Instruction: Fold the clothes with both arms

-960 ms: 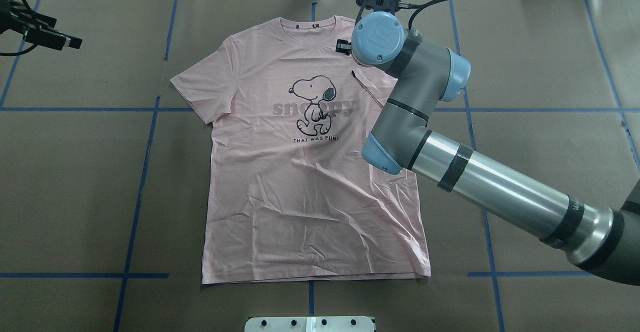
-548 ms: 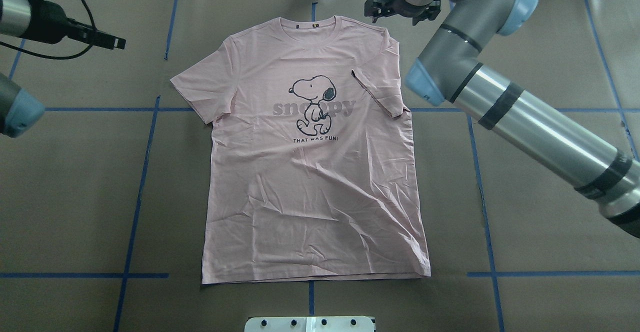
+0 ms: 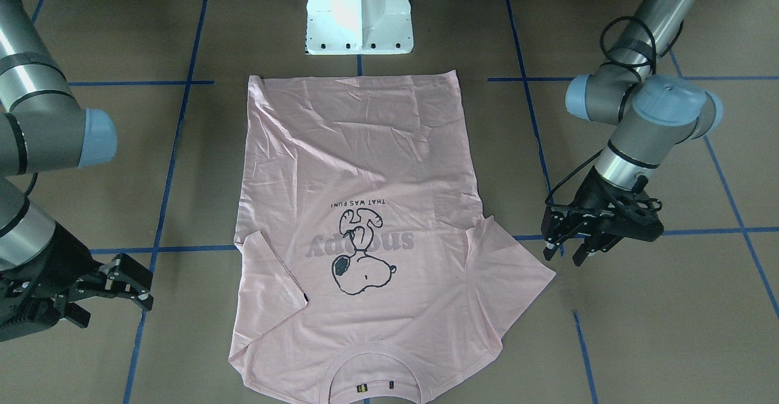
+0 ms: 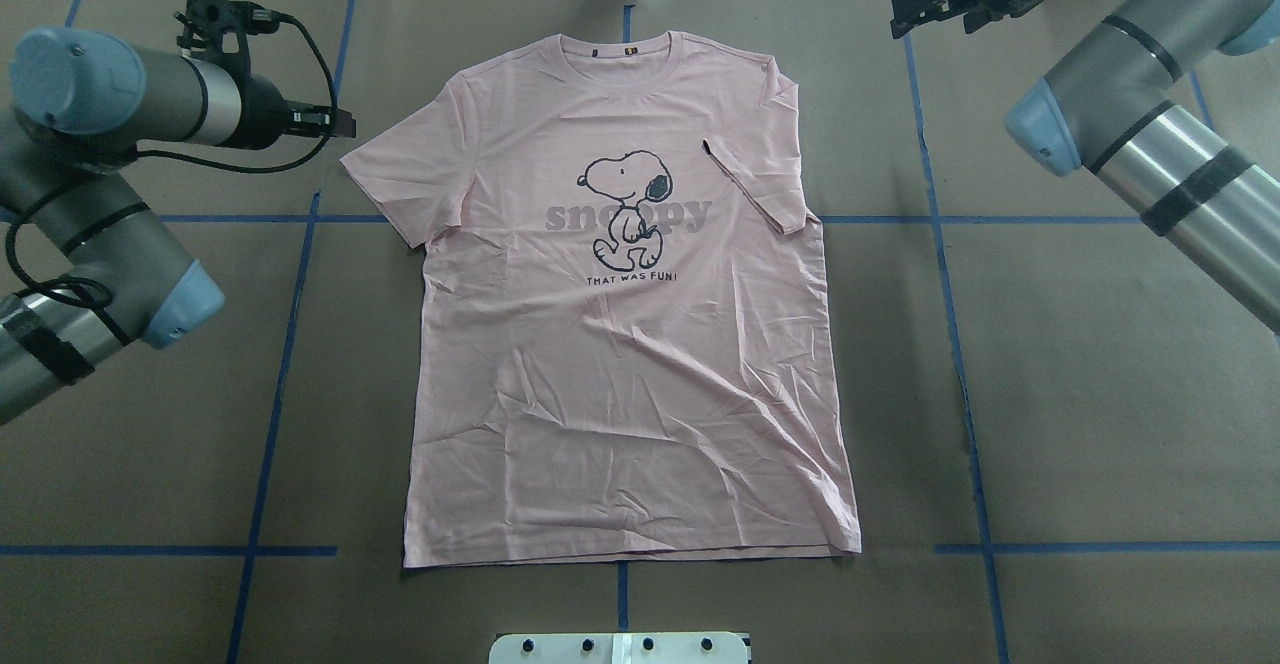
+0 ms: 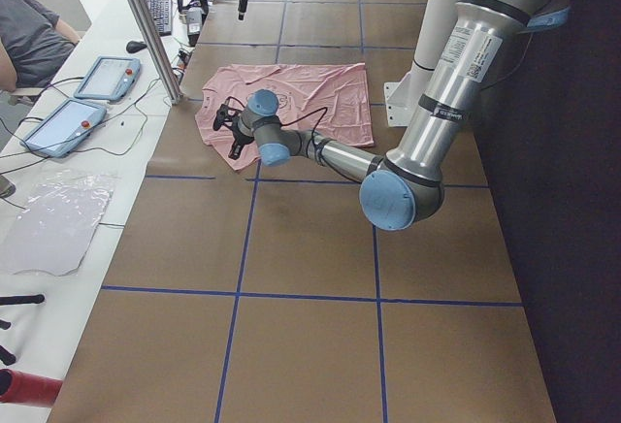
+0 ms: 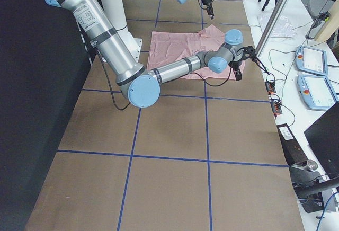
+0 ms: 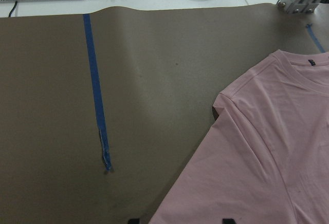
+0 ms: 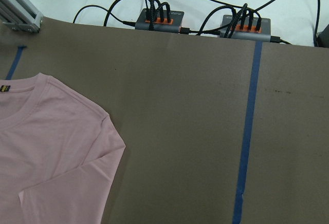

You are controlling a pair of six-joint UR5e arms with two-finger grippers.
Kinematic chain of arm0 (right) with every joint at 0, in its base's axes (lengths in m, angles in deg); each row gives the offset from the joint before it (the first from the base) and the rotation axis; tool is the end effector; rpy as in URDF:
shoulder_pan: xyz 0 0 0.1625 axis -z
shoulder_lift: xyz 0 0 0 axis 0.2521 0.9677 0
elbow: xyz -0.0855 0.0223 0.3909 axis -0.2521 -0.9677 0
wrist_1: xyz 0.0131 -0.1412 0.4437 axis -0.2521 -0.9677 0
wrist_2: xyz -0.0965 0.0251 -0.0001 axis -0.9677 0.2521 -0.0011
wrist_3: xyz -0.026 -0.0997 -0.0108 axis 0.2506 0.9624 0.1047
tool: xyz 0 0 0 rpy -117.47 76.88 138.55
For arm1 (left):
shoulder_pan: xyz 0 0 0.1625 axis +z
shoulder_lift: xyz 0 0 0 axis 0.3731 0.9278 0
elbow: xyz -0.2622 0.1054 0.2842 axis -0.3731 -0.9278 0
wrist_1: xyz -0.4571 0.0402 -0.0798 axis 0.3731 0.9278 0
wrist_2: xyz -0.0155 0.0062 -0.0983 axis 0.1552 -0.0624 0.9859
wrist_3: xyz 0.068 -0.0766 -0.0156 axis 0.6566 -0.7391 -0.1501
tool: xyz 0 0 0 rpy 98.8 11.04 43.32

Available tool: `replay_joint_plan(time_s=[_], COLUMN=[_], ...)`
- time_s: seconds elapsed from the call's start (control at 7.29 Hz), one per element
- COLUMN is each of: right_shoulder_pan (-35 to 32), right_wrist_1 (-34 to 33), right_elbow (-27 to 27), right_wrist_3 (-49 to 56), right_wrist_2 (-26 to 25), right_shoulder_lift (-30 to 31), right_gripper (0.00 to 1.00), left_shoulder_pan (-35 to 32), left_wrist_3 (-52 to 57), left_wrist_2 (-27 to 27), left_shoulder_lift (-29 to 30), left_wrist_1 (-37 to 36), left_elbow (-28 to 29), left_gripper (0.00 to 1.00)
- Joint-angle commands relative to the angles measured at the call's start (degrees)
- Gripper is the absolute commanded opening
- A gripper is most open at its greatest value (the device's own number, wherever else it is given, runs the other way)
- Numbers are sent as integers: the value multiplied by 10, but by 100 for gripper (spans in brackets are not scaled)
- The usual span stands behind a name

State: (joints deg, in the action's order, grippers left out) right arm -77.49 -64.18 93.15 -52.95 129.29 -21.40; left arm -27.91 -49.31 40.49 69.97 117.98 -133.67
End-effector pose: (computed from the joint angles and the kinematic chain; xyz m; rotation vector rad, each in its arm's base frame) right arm -0.2869 -0.7281 0.3320 0.4015 -0.9260 -0.0308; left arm 0.3955 -0.6352 0.3832 0.5403 0.9430 -0.1178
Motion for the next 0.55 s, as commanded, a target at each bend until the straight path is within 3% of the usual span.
replay_joint_plan(time_s=[0.0,0.41], right_shoulder_pan=[-2,-2], right_wrist_1=[17,17], right_elbow=[1,1], right_wrist_3=[0,0], right_wrist_2=[4,2], right_shoulder_lift=[10,12], right_gripper=[100,100], left_shoulder_pan=[24,38], left_wrist_3=[-30,-30], left_wrist_2=[-59,-70], left_shoulder_lift=[15,20], left_wrist_1=[2,3], left_elbow=[45,66], left_gripper=[53,53])
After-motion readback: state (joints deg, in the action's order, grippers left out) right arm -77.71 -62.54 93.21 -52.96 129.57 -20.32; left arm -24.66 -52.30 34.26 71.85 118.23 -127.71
